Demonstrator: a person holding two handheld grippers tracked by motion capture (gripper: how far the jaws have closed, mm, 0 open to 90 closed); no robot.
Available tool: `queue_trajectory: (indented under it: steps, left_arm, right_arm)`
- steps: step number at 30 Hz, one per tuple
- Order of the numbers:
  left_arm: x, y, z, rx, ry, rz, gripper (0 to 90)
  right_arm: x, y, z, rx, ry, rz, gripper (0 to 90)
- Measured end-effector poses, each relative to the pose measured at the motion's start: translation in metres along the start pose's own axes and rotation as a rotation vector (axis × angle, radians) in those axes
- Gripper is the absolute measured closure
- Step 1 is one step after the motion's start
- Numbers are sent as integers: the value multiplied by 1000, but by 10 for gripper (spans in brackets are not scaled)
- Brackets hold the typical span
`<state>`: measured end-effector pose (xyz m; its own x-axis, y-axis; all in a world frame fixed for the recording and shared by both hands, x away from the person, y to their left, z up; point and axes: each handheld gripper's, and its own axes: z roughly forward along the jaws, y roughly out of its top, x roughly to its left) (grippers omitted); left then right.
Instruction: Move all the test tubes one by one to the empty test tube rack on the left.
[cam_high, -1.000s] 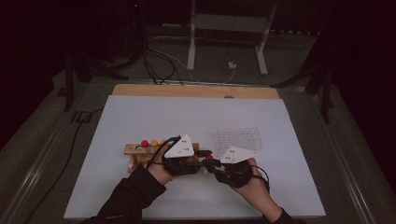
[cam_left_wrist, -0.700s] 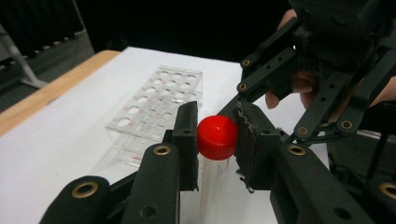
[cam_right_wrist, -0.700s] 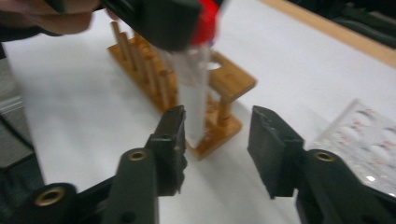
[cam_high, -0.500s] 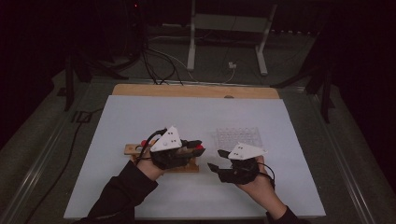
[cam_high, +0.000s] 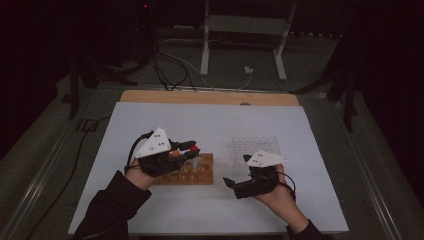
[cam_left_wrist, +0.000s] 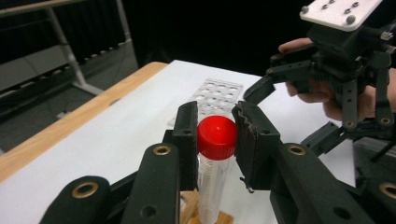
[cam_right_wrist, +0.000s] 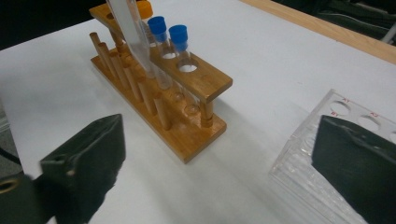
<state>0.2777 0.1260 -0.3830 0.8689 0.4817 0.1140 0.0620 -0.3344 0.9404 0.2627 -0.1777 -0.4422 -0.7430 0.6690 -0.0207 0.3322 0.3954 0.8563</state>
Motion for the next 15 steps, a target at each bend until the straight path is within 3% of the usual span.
queue_trajectory:
  steps: [6,15]
  left_arm:
    - [10,-1,-23,-8,56,-8,721]
    - [25,-3,-61,-30,157,-25,721]
  right_arm:
    - [-3,-1,-3,-14,28,7,0]
    - [-6,-1,-6,-27,30,23,0]
